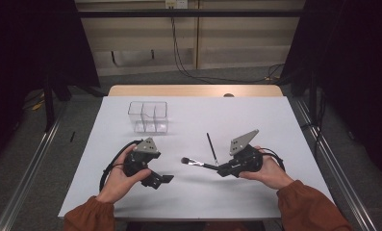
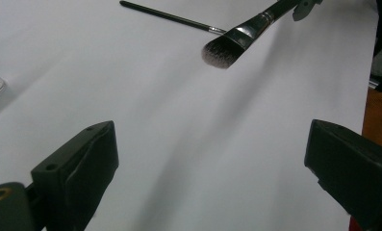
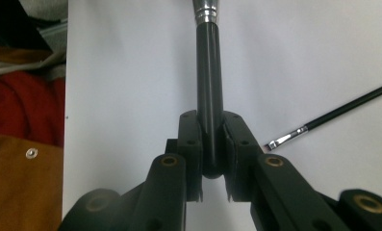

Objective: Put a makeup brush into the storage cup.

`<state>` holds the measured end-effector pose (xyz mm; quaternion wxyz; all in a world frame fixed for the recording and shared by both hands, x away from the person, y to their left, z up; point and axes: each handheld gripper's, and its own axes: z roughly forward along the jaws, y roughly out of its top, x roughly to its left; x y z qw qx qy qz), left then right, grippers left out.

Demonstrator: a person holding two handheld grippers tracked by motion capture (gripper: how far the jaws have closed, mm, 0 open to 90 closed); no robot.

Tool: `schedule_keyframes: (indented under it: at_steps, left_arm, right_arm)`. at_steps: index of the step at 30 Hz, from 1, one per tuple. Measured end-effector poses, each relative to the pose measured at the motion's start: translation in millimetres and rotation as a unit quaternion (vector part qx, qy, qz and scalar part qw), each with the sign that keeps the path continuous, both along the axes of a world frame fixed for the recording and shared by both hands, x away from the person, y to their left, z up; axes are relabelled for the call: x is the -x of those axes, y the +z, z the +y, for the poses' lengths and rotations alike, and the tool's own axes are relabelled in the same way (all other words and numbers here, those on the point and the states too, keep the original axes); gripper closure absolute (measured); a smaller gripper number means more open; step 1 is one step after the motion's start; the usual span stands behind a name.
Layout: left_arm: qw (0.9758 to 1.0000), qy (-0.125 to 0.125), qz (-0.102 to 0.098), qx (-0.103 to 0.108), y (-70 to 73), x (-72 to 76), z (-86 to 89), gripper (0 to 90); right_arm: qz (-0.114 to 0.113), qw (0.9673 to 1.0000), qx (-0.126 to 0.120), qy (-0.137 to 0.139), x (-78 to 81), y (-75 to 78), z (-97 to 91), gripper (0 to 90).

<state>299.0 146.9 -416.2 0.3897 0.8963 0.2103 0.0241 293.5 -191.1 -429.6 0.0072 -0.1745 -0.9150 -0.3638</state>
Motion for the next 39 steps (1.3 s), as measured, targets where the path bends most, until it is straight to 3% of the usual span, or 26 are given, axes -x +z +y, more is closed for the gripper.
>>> schedule_keyframes:
  at_steps: [9,18,23,28,32,39]
  left_arm:
    - [0.9999,0.014,0.002,0.005,-6.2,0.9,1.6,4.1]
    - [0.9996,0.025,-0.011,0.011,-8.4,2.0,1.4,4.1]
    - [0.9995,0.027,-0.012,0.013,-10.9,3.0,1.0,4.1]
    - [0.9994,0.028,-0.013,0.016,-11.2,3.7,0.8,4.1]
    - [0.9991,0.032,-0.018,0.021,-10.4,4.1,1.7,4.1]
    - [0.9977,0.045,-0.034,0.038,-7.8,6.7,1.9,4.1]
  right_arm:
    - [-0.025,0.9974,-0.05,-0.047,3.6,-2.5,-4.2,80.0]
    - [-0.041,0.9938,-0.076,-0.07,10.1,-9.8,-3.9,80.0]
    - [-0.08,0.9881,-0.1,-0.085,18.5,-8.3,1.4,80.0]
    - [-0.102,0.9824,-0.124,-0.096,21.8,-7.3,3.8,80.1]
    - [-0.101,0.9796,-0.144,-0.098,21.8,-6.8,3.0,80.0]
    - [-0.118,0.9743,-0.158,-0.109,23.6,-3.4,2.6,80.0]
